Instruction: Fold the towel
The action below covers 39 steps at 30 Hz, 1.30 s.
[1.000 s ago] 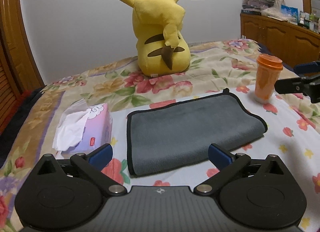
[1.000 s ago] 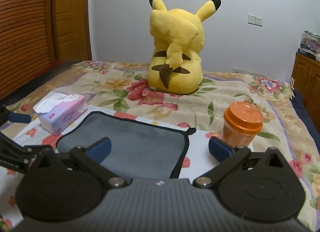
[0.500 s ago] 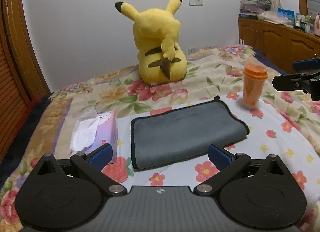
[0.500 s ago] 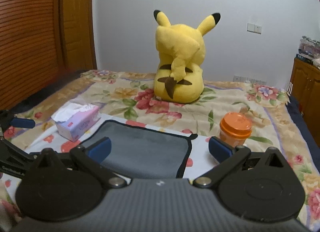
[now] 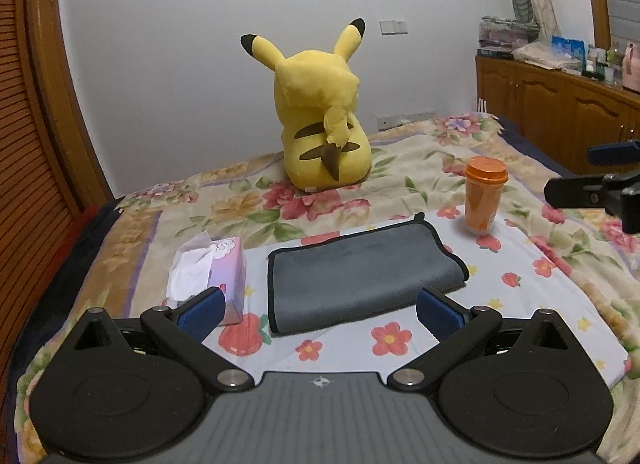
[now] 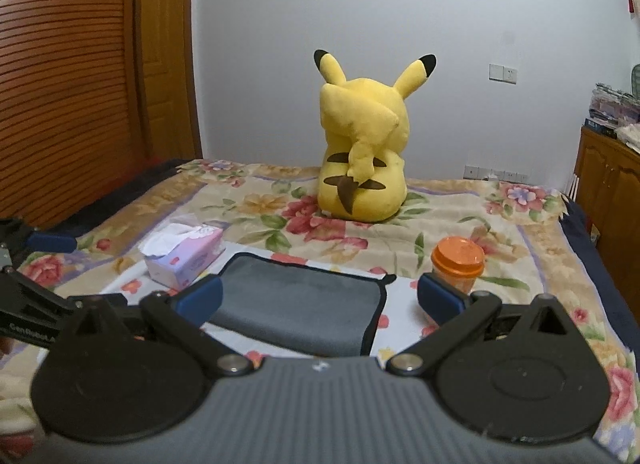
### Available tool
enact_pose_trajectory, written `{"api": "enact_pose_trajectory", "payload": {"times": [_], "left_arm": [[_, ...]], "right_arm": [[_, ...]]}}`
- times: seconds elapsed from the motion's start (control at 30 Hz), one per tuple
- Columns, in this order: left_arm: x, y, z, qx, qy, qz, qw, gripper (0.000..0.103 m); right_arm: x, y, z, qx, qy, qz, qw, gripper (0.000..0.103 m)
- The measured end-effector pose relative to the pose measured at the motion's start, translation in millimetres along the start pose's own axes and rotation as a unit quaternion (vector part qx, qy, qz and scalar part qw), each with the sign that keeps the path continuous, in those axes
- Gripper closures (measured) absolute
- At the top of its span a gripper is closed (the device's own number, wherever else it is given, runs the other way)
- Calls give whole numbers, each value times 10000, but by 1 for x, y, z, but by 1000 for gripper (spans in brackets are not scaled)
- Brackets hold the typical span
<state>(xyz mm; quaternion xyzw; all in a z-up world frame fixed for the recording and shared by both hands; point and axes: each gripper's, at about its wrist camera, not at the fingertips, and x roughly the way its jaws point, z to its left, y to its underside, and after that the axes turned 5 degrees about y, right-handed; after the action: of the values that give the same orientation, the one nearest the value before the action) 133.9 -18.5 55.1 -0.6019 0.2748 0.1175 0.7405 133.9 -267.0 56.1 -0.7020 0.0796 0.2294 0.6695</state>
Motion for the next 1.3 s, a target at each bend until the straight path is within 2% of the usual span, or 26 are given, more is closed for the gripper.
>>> {"api": "enact_pose_trajectory", "payload": {"times": [0.17,0.3,0.5,0.8,1.3], "left_arm": [[-11,11,-3,-146,-98,29,9998,0],[-16,26,-5,-258,-314,72,9991,0],[-21,49,-3,-558,-298,216,9978,0],[-29,70,-3,-730,-271,309,9965,0],[-31,101,-22,-609,-220,405,9971,0]], "right_arm": [[-11,11,4,38,14,53,10000,0],[-20,19,6,60,55,106,9999,0],[-32,29,3,71,169,167,9997,0],[-46,46,3,224,239,211,9992,0],[-47,80,21,425,191,356,9983,0]]}}
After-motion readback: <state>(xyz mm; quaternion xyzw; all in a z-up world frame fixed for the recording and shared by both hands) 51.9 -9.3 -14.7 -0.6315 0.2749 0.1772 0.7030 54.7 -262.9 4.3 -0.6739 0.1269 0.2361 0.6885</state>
